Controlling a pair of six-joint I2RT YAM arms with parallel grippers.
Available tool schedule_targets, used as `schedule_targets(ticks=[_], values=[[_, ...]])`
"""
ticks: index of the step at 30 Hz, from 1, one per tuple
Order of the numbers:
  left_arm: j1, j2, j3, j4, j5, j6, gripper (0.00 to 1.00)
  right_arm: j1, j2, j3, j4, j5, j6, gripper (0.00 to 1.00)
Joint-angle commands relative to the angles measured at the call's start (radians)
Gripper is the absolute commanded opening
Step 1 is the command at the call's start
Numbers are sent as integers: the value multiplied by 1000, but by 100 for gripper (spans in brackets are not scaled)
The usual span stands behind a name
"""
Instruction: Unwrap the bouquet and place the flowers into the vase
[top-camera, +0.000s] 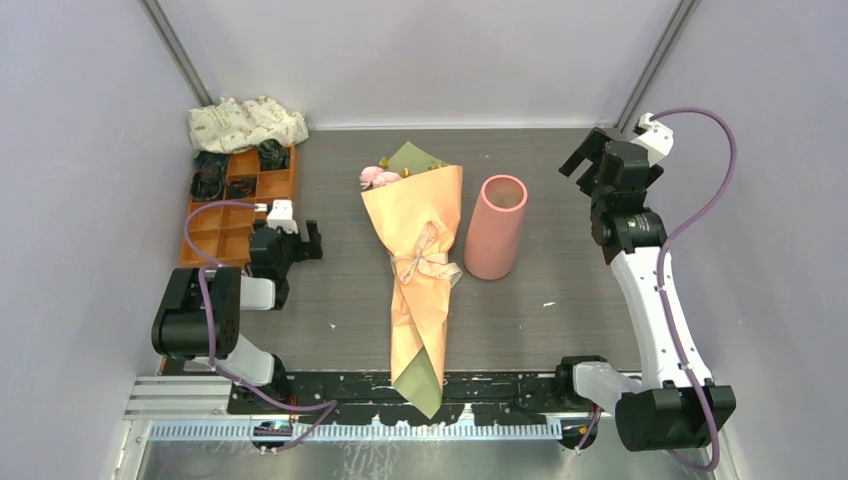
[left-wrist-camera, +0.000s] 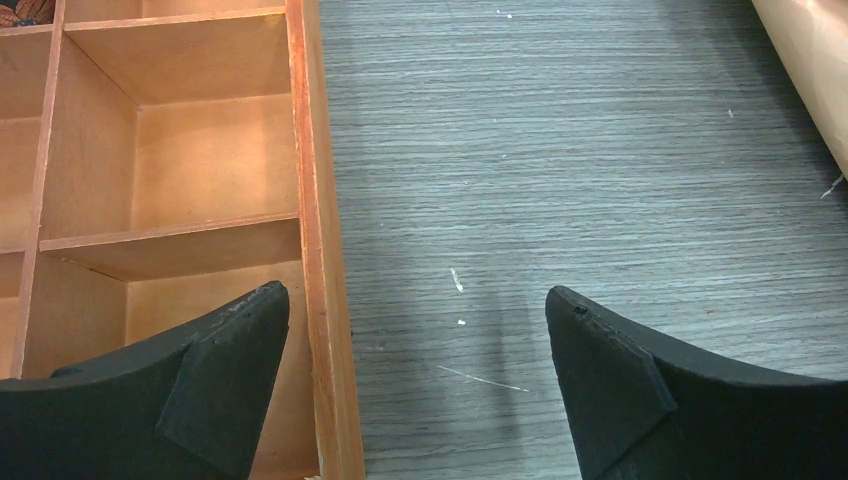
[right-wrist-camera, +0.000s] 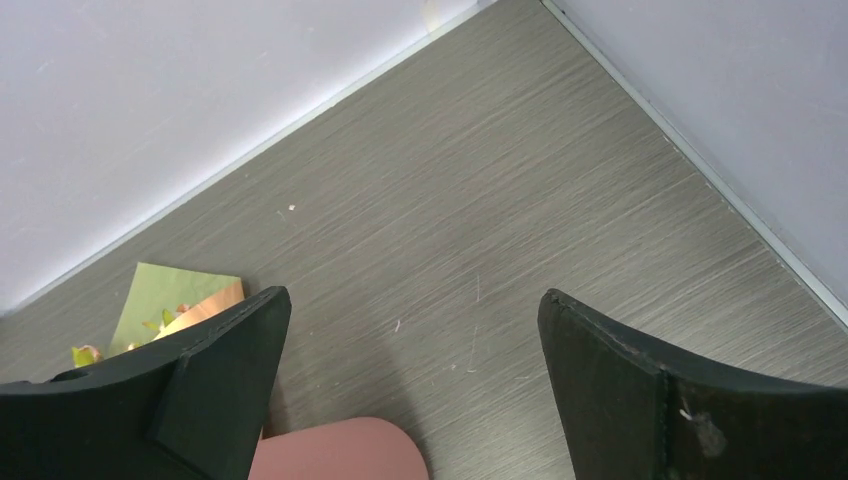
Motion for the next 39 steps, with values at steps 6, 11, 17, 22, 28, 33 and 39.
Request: schedule_targets(ticks=[6, 11, 17, 22, 28, 33, 39], values=[[-4, 0, 16, 65, -14, 14, 100, 1, -108, 116, -101, -59, 30, 100], [-4, -46, 26, 20, -60, -7, 100, 1, -199, 69, -8, -247, 14, 99], [-45, -402, 162, -380, -97, 2, 100, 1, -234, 92, -8, -362, 49, 99], [-87, -713, 386, -730, -107, -99, 100, 1, -290, 92, 79, -487, 100, 100], [-87, -902, 731, -962, 125, -363, 100, 3, -181, 359, -117, -803, 190, 100], [-87, -900, 984, -1052, 311, -264, 100, 4, -224, 420, -137, -862, 178, 100], [-86, -843, 1103, -1042, 184, -309, 100, 5, -175, 517, -254, -912, 189, 100]])
